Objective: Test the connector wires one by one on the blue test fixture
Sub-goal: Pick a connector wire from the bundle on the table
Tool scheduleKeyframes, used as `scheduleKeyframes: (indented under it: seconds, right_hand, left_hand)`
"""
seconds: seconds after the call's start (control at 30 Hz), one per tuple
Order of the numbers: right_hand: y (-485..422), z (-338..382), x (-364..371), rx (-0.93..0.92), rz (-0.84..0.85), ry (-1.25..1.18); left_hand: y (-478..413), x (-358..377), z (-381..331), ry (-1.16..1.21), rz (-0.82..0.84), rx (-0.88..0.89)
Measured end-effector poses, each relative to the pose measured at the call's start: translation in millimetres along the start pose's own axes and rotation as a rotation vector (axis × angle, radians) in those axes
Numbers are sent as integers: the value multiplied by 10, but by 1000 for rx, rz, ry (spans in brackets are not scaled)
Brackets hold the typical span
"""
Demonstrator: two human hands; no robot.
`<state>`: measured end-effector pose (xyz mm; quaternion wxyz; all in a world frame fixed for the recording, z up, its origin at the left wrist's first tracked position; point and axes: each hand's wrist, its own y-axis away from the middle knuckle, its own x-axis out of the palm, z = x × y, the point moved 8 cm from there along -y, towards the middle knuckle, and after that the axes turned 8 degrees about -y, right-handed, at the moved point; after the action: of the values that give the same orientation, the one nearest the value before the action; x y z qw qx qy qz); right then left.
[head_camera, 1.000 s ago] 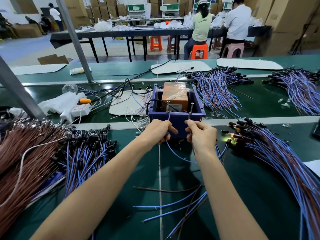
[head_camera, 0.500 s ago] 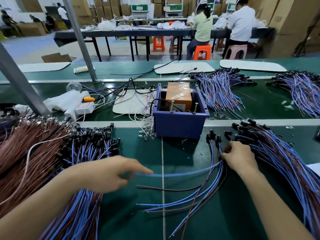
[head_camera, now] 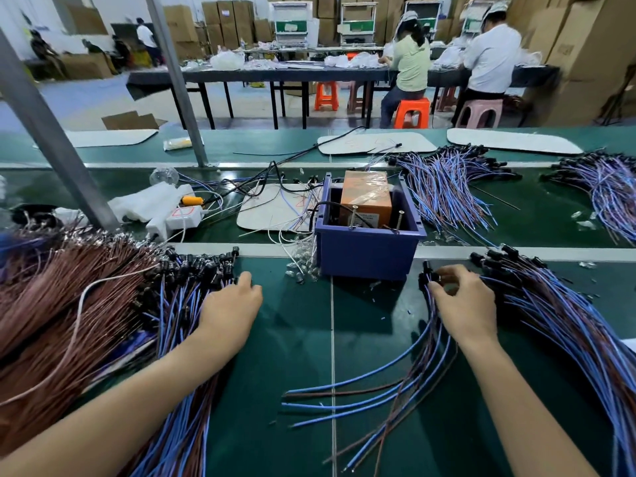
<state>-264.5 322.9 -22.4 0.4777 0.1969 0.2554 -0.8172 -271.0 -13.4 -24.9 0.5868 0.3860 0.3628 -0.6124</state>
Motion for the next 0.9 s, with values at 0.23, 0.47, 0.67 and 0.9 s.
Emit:
scheduleKeyframes:
  seconds: [0.23, 0.47, 0.67, 0.9]
  right_hand:
    - [207, 190, 125, 80, 80, -330]
    - [873, 761, 892, 731, 840, -1203]
    - [864, 1029, 771, 755, 987, -1307]
    - [417, 987, 400, 688, 542, -1448]
  left_hand:
    - [-179, -244, -15, 122, -100, -2]
    - [393, -1508, -497, 682, -669, 550]
    - [1095, -1578, -1129, 480, -641, 1012]
    - [1325, -1238, -1190, 597, -414, 1234]
